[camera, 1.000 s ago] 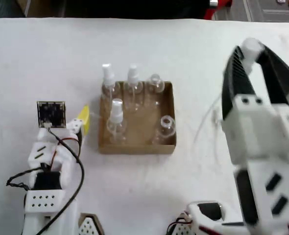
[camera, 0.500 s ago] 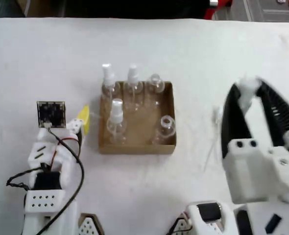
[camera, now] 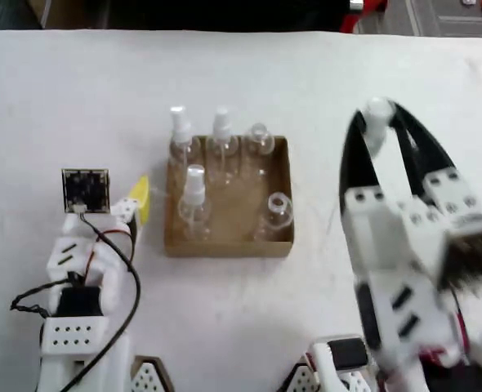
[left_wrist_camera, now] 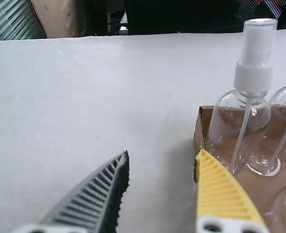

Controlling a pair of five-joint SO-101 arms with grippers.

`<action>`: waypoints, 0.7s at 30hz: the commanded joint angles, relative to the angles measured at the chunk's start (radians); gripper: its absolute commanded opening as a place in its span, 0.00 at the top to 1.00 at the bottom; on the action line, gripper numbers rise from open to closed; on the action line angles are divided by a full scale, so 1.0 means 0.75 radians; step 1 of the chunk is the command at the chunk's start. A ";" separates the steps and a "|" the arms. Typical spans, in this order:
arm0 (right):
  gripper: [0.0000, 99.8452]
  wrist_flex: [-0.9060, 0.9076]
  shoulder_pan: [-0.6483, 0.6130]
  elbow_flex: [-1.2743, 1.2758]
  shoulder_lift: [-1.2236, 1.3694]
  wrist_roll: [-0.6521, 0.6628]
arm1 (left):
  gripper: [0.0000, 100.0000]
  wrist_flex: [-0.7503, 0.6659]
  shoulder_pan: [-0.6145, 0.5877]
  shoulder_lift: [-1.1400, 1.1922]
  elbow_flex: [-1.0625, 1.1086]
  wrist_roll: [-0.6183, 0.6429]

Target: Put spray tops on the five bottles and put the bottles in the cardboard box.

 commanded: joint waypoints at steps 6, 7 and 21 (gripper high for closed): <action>0.97 -1.114 -0.140 0.524 0.199 0.086 | 0.79 -0.037 -0.001 -0.026 -0.027 -0.012; 0.97 -1.212 -0.161 0.571 0.232 0.133 | 0.79 -0.037 -0.001 -0.026 -0.027 -0.012; 0.98 -1.689 -0.240 0.646 0.619 0.278 | 0.79 -0.037 -0.001 -0.026 -0.027 -0.014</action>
